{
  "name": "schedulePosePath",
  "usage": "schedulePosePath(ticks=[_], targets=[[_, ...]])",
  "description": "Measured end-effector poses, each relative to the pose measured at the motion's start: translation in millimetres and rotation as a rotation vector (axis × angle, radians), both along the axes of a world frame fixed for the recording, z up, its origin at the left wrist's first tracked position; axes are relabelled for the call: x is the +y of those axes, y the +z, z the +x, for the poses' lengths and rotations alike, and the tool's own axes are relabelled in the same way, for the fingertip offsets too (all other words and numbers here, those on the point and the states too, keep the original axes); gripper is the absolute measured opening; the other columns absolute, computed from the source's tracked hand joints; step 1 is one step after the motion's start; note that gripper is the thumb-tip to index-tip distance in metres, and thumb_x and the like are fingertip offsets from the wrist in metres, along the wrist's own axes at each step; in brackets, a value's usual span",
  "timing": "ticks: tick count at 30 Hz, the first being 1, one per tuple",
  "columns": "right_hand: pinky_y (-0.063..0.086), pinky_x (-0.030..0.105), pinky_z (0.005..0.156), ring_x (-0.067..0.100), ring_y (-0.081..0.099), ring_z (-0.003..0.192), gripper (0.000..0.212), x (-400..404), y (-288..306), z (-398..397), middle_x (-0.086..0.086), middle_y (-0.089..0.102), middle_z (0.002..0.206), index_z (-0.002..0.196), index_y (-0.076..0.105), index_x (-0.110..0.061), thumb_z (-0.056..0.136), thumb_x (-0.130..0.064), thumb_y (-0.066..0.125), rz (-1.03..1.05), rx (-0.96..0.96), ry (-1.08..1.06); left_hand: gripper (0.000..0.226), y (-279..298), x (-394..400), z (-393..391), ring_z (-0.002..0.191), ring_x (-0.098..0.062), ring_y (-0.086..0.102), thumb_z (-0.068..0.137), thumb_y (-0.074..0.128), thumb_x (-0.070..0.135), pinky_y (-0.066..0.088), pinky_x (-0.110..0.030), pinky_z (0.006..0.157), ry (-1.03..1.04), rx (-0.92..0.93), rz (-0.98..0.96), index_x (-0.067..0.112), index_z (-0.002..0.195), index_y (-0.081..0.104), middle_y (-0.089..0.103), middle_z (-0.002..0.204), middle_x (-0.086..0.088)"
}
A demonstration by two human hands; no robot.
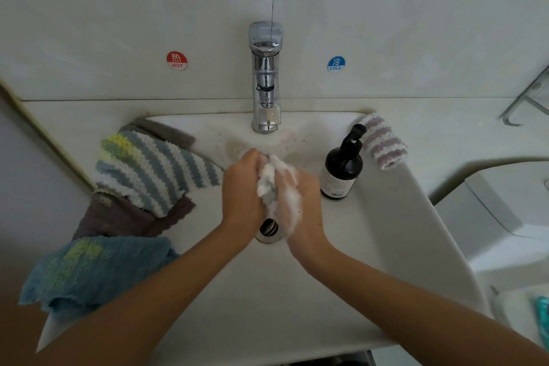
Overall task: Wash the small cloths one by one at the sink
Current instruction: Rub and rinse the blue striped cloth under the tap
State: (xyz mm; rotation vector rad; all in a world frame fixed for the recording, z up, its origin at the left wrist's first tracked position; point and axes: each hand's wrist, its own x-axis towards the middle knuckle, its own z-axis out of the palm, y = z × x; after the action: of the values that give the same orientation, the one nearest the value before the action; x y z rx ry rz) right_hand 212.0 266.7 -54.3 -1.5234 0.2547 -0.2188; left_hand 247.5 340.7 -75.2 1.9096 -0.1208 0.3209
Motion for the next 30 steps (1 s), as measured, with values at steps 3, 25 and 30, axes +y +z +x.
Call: schedulePosePath(ticks=[3, 25, 30], targets=[[0.046, 0.029, 0.058, 0.012, 0.056, 0.062, 0.033, -1.4, -2.5, 12.9, -0.001, 0.055, 0.061, 0.068, 0.057, -0.011, 0.099, -0.018, 0.051, -0.044, 0.019, 0.016, 0.040, -0.4, 0.7, -7.0, 0.056, -0.013, 0.043, 0.094, 0.049, 0.007, 0.045, -0.043, 0.055, 0.040, 0.058, 0.061, 0.022, 0.059, 0.036, 0.043, 0.056, 0.005], [0.034, 0.021, 0.052, 0.002, 0.039, 0.053, 0.048, -20.7, 0.8, 17.9, -0.008, 0.040, 0.058, 0.059, 0.041, -0.023, 0.096, 0.006, 0.048, -0.228, -0.084, 0.122, 0.032, 6.1, -19.2, -36.0, 0.057, -0.009, 0.049, 0.101, 0.041, 0.014, 0.045, -0.037, 0.057, 0.091, 0.011, -0.103, 0.018, 0.070, 0.047, 0.050, 0.061, 0.007], [0.038, 0.023, 0.057, 0.001, 0.045, 0.059, 0.036, -25.3, -2.7, 13.2, -0.017, 0.047, 0.064, 0.066, 0.047, -0.032, 0.097, -0.014, 0.052, -0.145, -0.102, 0.074, 0.032, 11.1, -22.8, -31.2, 0.052, -0.005, 0.042, 0.096, 0.036, 0.026, 0.037, -0.028, 0.051, 0.071, -0.011, -0.069, 0.026, 0.064, 0.037, 0.042, 0.057, 0.010]])
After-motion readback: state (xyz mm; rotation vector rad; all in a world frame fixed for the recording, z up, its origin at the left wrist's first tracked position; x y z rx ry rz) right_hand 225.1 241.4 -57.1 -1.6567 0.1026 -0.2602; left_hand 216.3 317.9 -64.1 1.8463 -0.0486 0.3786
